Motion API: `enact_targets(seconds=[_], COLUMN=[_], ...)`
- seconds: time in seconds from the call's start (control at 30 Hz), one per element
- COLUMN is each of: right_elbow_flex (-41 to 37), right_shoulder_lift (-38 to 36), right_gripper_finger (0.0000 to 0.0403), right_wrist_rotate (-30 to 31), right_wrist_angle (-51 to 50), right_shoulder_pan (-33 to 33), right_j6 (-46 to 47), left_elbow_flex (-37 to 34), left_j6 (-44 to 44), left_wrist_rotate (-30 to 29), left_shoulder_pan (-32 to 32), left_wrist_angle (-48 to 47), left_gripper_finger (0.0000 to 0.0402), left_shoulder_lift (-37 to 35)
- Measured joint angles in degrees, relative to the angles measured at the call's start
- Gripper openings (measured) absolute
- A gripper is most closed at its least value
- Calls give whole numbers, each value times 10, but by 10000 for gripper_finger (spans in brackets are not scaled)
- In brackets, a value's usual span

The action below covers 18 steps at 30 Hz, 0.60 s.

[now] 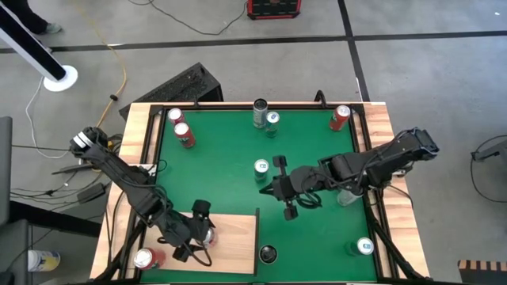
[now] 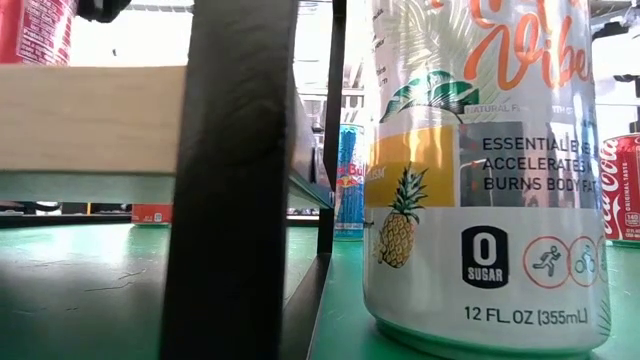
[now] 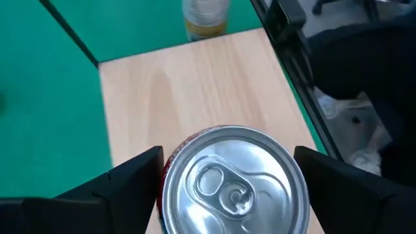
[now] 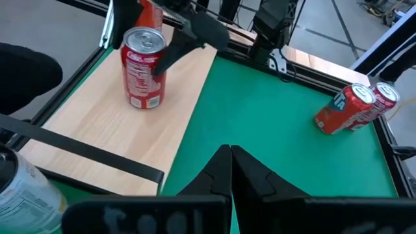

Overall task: Place canned beverage on shelf
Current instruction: Put the bottom left red soda can on the shelf

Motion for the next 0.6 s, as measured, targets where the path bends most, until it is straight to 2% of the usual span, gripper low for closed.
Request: enact_targets(seconds=[0.37, 0.6], right_elbow_flex=[0, 0], right_shoulder_lift=[0, 0], right_gripper_finger=[25, 25], right_wrist_rotate=[-1, -1], right_wrist_angle=[3, 8], right_shoulder_pan=[0, 0], right_j6=[5, 15], left_elbow_flex=[0, 0], left_j6=[0, -25], left_wrist_rotate=[20, 73], left_shoulder_pan=[1, -8], left_wrist_angle=[-7, -30], left_gripper_finger=[327, 327], left_shoulder_lift=[4, 3])
